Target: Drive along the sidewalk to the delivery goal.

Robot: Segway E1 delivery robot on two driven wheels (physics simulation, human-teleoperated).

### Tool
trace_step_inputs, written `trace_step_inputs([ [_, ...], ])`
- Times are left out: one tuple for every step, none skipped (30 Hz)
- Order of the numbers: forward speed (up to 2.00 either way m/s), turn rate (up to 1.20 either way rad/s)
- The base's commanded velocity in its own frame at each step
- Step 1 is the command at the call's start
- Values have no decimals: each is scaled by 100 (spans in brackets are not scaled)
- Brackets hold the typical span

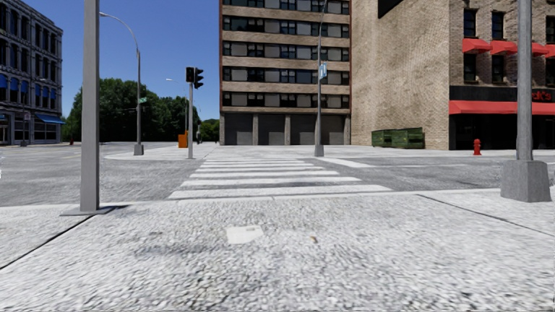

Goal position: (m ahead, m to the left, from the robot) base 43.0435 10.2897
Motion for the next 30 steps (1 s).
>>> trace_step_inputs([
  [200, 35],
  [200, 35],
  [200, 35],
  [200, 35],
  [200, 35],
  [200, 35],
  [200, 35],
  [200, 35],
  [200, 35],
  [200, 35],
  [200, 35],
  [200, 35],
  [200, 35],
  [200, 35],
  [200, 35],
  [200, 35],
  [200, 35],
  [200, 35],
  [200, 35],
  [200, 31],
  [200, 31],
  [200, 20],
  [200, 0],
  [200, 0],
  [200, 0],
  [200, 0],
  [200, 0],
  [200, 0],
  [200, 0],
  [200, 0],
])
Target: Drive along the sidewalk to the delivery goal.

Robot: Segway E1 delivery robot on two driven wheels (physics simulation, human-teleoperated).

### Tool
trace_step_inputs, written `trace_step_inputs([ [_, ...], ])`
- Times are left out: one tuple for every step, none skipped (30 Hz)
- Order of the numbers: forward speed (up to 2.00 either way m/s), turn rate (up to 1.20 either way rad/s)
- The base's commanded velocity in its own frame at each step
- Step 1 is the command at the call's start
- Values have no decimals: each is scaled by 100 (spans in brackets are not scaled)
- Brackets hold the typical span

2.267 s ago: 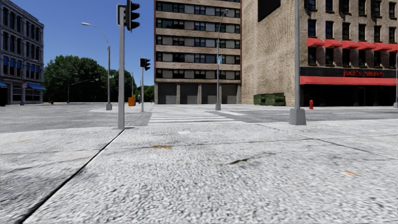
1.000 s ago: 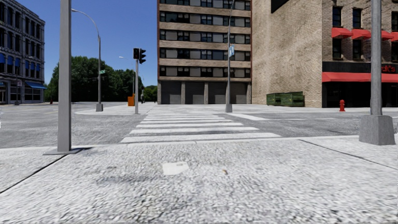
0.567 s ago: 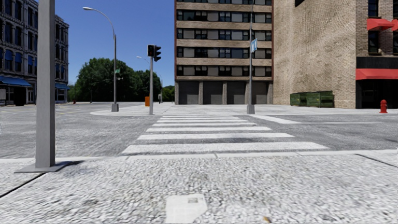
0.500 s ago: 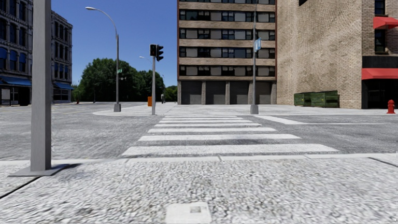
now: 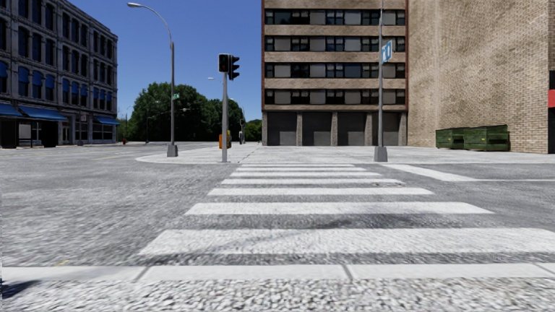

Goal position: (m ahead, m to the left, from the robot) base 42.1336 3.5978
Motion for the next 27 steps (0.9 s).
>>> trace_step_inputs([
  [200, 0],
  [200, 0],
  [200, 0],
  [200, 0],
  [200, 0],
  [200, 0],
  [200, 0],
  [200, 0],
  [200, 0],
  [200, 0],
  [200, 0],
  [200, 0],
  [200, 0],
  [200, 0],
  [200, 0],
  [194, 0],
  [178, 0],
  [178, 0],
  [161, 0],
  [146, 0],
  [133, 0],
  [133, 0],
  [128, 0],
  [127, 0],
  [127, 0],
  [127, 0],
  [127, 0],
])
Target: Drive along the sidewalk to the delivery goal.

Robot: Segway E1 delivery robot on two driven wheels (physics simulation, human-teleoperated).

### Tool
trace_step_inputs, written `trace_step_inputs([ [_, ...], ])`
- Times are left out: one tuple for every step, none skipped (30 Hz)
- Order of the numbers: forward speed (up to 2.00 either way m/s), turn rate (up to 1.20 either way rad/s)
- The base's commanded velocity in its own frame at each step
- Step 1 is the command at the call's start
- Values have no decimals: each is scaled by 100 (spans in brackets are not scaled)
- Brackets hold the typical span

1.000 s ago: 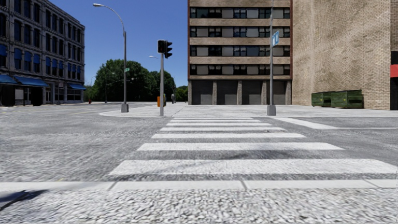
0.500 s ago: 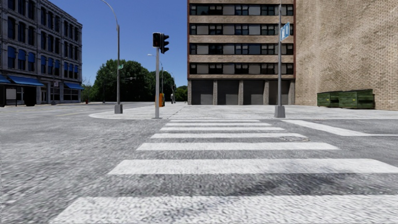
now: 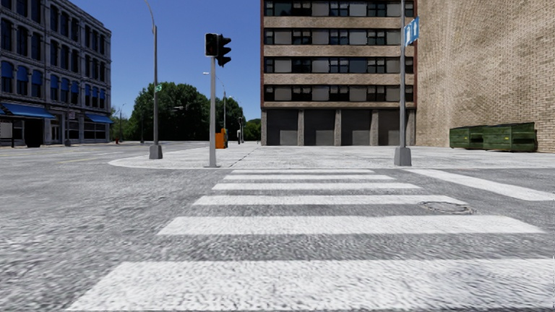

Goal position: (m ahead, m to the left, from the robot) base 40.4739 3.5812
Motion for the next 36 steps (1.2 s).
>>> trace_step_inputs([
  [127, 0],
  [127, 0],
  [127, 0],
  [128, 0],
  [128, 0],
  [128, 0],
  [129, 0],
  [131, 0],
  [133, 0],
  [135, 0],
  [135, 0],
  [137, 0],
  [142, 0],
  [152, 0],
  [152, 0],
  [168, 0],
  [181, 0],
  [181, 0],
  [200, 0],
  [200, 0],
  [200, 0],
  [200, 0],
  [200, 0],
  [200, 0],
  [200, 0],
  [200, 0],
  [200, 0],
  [200, 0],
  [200, 0],
  [200, 0],
  [200, 0],
  [200, 0],
  [200, 0],
  [200, 0],
  [200, 0],
  [200, 0],
])
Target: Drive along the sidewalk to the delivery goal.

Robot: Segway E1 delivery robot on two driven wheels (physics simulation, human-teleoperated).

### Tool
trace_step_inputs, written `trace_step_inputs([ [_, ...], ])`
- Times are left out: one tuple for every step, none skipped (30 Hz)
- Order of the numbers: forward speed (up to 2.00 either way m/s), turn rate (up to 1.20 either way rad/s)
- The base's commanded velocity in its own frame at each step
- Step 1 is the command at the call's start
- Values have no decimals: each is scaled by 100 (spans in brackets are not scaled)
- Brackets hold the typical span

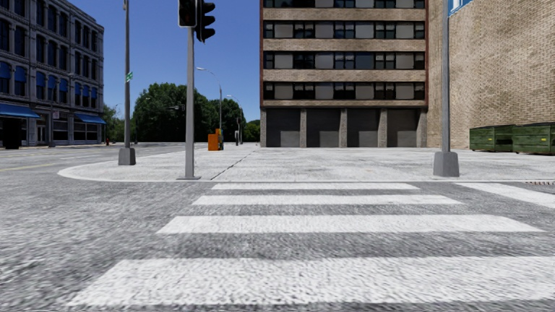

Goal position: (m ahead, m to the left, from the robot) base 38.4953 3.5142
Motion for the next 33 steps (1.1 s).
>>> trace_step_inputs([
  [200, 0],
  [200, 0],
  [200, 0],
  [200, 0],
  [200, 0],
  [200, 0],
  [200, 0],
  [200, 0],
  [200, 0],
  [200, 0],
  [200, 0],
  [200, 0],
  [200, 0],
  [200, 0],
  [200, 0],
  [200, 0],
  [200, 0],
  [200, 0],
  [200, 0],
  [200, 0],
  [200, 0],
  [200, 0],
  [200, 0],
  [200, 0],
  [200, 0],
  [200, 0],
  [200, 0],
  [200, 0],
  [200, 0],
  [200, 0],
  [200, 0],
  [200, 0],
  [200, 0],
])
